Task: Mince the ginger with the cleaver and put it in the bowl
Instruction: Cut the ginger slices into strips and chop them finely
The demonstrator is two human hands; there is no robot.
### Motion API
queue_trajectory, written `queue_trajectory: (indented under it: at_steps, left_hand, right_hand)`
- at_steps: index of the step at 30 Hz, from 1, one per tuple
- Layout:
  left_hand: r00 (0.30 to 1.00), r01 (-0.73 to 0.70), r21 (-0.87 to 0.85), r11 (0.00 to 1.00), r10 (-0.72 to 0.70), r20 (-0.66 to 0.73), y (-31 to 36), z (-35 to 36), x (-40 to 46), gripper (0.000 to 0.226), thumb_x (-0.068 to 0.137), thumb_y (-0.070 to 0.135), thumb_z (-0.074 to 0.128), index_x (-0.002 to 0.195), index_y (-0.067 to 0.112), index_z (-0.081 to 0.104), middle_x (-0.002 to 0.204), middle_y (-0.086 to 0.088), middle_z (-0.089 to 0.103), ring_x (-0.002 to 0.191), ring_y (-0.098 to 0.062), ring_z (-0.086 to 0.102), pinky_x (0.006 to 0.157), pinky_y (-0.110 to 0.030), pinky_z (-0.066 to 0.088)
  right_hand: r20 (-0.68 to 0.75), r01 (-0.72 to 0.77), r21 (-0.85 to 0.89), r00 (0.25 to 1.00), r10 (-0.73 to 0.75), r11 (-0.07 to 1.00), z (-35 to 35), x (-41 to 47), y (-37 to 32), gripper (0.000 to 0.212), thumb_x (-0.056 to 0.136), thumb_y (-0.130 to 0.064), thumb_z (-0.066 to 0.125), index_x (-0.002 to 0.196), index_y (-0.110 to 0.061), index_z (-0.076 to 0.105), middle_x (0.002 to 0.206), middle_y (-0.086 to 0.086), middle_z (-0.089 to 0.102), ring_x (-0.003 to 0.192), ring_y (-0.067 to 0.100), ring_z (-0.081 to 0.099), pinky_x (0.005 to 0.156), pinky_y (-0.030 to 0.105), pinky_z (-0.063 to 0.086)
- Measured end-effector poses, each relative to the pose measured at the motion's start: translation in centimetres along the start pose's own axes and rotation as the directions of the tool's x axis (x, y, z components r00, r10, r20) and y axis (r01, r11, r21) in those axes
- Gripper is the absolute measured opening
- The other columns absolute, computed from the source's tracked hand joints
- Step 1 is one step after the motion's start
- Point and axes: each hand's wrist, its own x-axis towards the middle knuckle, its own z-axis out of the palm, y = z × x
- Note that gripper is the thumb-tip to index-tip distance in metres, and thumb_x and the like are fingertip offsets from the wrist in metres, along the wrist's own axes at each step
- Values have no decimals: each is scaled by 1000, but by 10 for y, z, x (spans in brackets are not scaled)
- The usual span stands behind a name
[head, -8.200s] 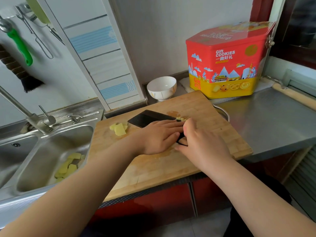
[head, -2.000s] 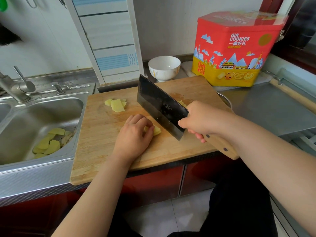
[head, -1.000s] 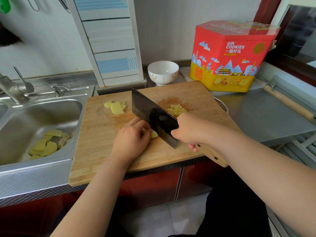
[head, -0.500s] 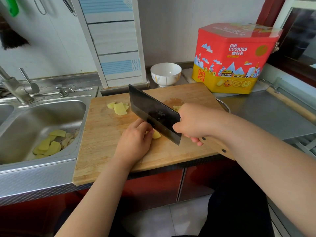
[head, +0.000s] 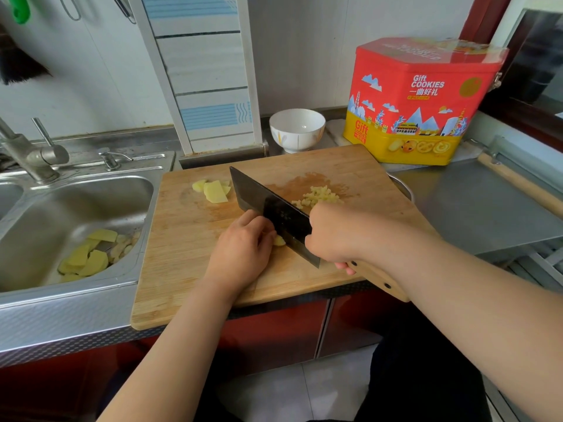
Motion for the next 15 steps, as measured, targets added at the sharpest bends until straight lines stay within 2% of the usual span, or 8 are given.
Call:
queue_trajectory:
  at_steps: [3, 8, 11, 15]
  left_hand:
    - [1000, -2, -13, 1000, 2, -5, 1, -1, 0, 4, 89, 18, 60, 88, 16, 62, 94, 6, 56, 76, -14, 56, 63, -28, 45]
    - [1000, -1, -37, 999, 1, -15, 0, -2, -2, 3, 90, 17, 60, 88, 16, 62, 93, 8, 55, 75, -12, 55, 63, -31, 48]
    - [1000, -11, -21, 1000, 10, -23, 1, -2, -2, 3, 90, 13, 59, 88, 14, 60, 94, 5, 55, 76, -15, 55, 64, -34, 49]
    - [1000, -18, 25, 1000, 18, -17, 1, -1, -2, 6, 91, 11, 57, 86, 13, 60, 93, 1, 56, 76, -20, 55, 61, -33, 46]
  right_hand:
    - [-43, -5, 35, 999, 7, 999, 6, 0, 9, 12, 99, -15, 46, 92, -5, 46, 52, 11, 58, 36, 19, 52, 43, 22, 45]
    - [-61, 4, 222, 998, 10, 975, 3, -3, 33, 20, 100, -24, 47, 92, -6, 47, 61, 14, 61, 39, 19, 52, 43, 24, 41]
    - [-90, 14, 238, 996, 7, 971, 1, -9, 31, 25, 99, -23, 47, 79, -9, 47, 56, 11, 59, 36, 17, 50, 43, 24, 42]
    - [-104, 53, 188, 994, -34, 981, -7, -15, 19, 26, 98, -21, 46, 77, -6, 47, 54, 12, 59, 34, 18, 49, 49, 25, 45]
